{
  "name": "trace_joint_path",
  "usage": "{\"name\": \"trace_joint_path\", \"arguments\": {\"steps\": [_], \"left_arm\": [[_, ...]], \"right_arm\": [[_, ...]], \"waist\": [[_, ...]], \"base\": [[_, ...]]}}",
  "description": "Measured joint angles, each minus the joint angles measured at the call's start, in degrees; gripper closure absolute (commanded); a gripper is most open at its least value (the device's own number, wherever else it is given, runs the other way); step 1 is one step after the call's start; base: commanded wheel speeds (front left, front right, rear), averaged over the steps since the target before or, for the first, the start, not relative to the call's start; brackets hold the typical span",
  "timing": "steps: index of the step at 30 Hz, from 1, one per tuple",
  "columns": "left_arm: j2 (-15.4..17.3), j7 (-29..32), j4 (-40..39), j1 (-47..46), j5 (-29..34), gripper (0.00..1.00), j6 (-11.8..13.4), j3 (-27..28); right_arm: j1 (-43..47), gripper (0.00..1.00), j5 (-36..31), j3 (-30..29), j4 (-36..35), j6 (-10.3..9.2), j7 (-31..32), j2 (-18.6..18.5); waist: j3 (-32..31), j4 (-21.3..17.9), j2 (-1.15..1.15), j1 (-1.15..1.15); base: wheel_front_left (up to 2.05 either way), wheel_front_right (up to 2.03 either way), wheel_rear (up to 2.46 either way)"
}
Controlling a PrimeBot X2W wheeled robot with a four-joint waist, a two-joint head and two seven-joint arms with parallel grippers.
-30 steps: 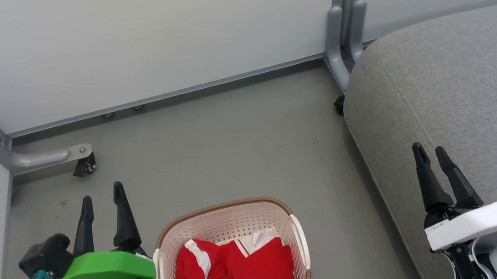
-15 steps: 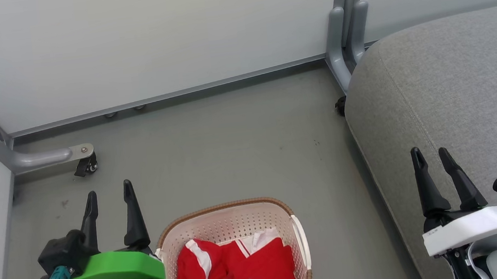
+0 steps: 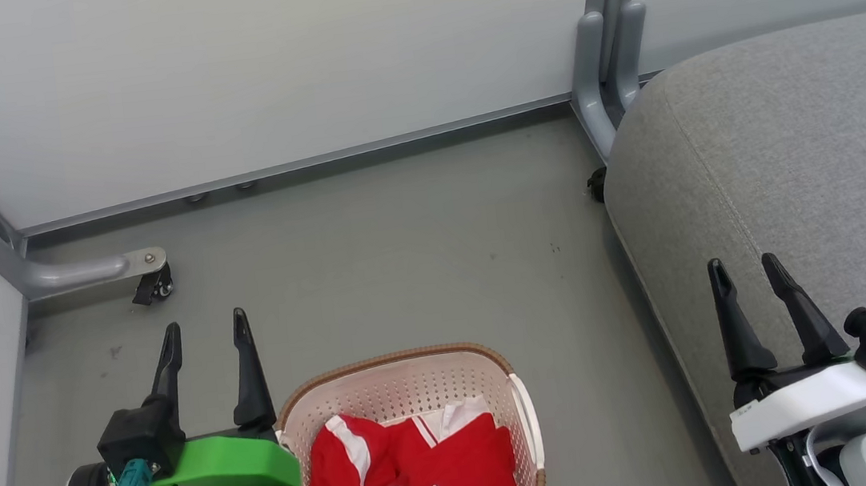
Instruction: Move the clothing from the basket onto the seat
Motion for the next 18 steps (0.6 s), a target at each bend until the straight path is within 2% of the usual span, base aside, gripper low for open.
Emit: {"name": "trace_joint_path", "arguments": {"steps": [18], "left_arm": [[0.1, -2.0, 0.0, -0.5, 7.0, 0.00, 0.2, -1.1]], "right_arm": [[0.0, 0.00, -8.4, -0.8, 0.0, 0.00, -0.8, 0.9]], "waist": [[0.3, 0.5, 0.00, 0.00]], "base": [[0.00, 0.00, 0.00]]}}
